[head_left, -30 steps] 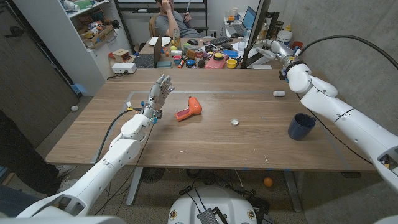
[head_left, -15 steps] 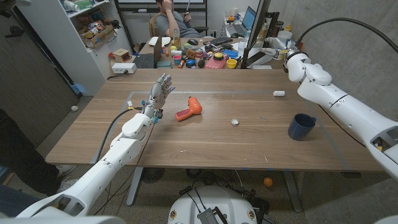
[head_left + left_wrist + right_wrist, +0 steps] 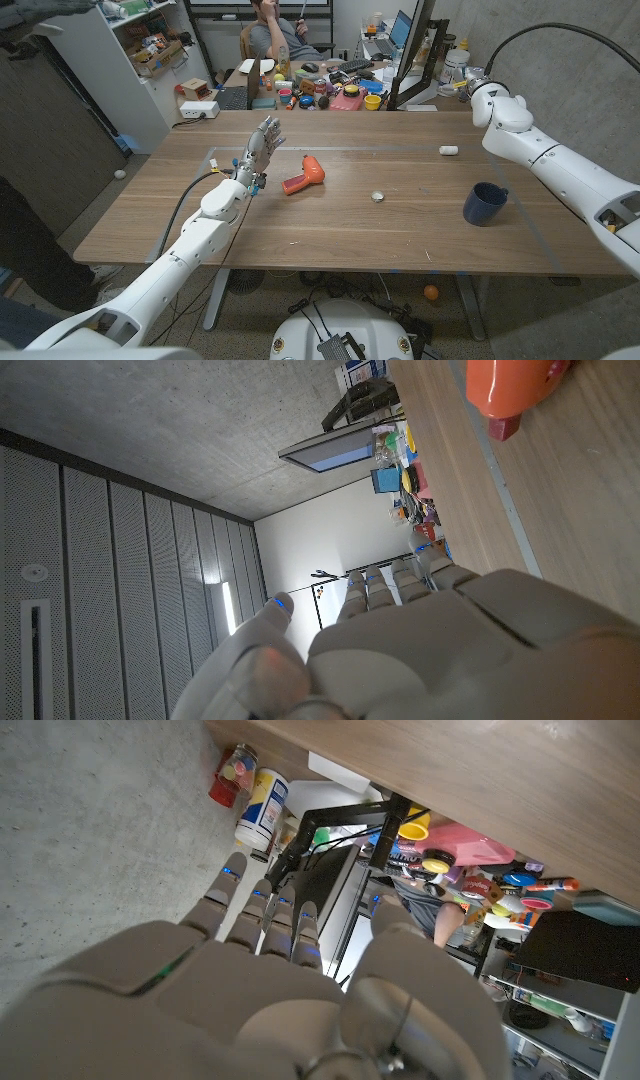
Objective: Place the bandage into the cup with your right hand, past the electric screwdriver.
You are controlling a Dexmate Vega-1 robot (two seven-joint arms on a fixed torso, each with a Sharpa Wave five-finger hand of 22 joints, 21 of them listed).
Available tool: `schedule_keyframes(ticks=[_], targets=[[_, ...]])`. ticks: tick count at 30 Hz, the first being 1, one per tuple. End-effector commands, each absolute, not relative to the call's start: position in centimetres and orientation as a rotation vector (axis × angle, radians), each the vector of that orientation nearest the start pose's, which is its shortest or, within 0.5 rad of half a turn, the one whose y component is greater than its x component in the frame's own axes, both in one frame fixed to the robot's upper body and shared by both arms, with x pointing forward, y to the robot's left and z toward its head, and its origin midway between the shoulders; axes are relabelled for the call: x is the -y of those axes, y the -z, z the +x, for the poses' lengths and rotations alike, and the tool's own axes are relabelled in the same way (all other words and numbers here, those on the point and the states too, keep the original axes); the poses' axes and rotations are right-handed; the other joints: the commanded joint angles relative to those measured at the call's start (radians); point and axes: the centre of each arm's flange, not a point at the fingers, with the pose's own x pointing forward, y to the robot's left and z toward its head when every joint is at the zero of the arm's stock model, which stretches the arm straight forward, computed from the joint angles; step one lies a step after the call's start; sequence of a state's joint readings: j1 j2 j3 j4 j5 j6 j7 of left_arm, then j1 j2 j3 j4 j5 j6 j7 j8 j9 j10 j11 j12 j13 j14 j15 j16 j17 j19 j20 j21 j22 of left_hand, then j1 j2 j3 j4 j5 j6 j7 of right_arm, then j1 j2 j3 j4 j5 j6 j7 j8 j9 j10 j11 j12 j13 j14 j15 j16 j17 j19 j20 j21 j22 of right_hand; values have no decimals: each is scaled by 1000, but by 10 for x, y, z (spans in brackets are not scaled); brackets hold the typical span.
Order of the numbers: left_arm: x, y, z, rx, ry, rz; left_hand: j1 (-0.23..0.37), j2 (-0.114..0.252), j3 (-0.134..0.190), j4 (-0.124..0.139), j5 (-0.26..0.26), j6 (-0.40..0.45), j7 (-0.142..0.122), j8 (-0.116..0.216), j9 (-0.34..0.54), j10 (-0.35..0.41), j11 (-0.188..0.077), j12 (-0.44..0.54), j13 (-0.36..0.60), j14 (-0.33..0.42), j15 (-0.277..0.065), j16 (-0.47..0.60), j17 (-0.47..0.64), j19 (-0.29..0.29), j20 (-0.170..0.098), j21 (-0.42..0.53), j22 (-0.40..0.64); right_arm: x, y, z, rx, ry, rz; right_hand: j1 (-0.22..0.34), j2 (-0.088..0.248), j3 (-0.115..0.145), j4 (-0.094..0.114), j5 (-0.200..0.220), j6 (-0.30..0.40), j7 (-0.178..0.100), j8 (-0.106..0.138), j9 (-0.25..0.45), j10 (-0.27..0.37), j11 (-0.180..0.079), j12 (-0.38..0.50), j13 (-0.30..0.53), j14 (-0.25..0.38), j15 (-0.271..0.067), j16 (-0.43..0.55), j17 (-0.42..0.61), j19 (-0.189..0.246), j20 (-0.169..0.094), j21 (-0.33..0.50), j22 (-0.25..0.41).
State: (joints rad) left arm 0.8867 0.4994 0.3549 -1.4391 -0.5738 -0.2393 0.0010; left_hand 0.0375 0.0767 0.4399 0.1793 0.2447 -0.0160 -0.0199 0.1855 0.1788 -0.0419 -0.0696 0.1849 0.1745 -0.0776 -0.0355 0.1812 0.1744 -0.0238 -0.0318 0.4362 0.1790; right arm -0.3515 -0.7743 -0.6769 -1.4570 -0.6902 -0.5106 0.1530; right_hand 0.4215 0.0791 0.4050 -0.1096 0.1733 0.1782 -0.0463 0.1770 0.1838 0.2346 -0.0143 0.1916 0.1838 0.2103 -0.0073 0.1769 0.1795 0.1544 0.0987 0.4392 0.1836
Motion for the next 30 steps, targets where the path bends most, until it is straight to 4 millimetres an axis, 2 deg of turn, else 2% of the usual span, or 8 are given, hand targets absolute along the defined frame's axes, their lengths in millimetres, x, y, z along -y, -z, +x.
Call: schedule_keyframes(ticks=[1,7,11,23,24,30], targets=[[-245,18,641,609,265,-1,-4,84,5,1,4,6,0,4,3,3,-2,6,5,-8,-8,5,6,2,-50,-2,4,398,-163,645,75,497,-1529,-13,-2,-7,3,-1,-18,-2,-4,4,-7,-3,-2,4,-5,-4,4,5,6,6,0,3],[-241,19,646,605,278,-3,-4,84,5,1,4,7,0,4,3,4,-2,6,5,-8,-9,5,6,2,-52,-3,4,405,-154,650,12,480,-1541,-28,-13,-22,5,0,-58,4,-8,4,-31,-1,-4,4,-9,-7,6,5,15,4,-1,3],[-238,19,649,599,287,-3,-4,84,5,1,4,7,0,4,3,4,-1,6,5,-8,-8,4,6,2,-51,-3,4,407,-150,654,-10,465,-1552,-33,-24,-32,2,3,-96,8,-10,4,-55,-2,-6,4,-20,-4,4,4,21,12,-3,2],[-237,18,653,595,297,0,-4,85,5,1,4,7,1,4,3,4,-1,6,5,-7,-7,5,6,3,-50,-5,5,405,-144,666,-50,419,-1563,-48,-47,-51,1,5,-127,21,-6,5,-69,4,-2,5,-37,7,1,4,22,14,-10,1],[-237,18,653,595,297,0,-5,85,5,1,5,7,1,4,3,4,-1,6,5,-7,-7,5,6,3,-49,-6,5,404,-143,667,-49,409,-1567,-49,-56,-56,-2,8,-130,21,-3,5,-90,21,-7,5,-39,8,2,3,23,14,-13,0],[-240,20,652,590,294,-2,-5,85,5,1,5,7,1,4,3,4,1,6,5,-7,-7,5,6,3,-49,-6,5,403,-140,669,-64,368,-1574,-32,-65,-57,-18,16,-166,33,-3,5,-129,27,-11,5,-50,16,1,-1,24,15,-20,-1]])
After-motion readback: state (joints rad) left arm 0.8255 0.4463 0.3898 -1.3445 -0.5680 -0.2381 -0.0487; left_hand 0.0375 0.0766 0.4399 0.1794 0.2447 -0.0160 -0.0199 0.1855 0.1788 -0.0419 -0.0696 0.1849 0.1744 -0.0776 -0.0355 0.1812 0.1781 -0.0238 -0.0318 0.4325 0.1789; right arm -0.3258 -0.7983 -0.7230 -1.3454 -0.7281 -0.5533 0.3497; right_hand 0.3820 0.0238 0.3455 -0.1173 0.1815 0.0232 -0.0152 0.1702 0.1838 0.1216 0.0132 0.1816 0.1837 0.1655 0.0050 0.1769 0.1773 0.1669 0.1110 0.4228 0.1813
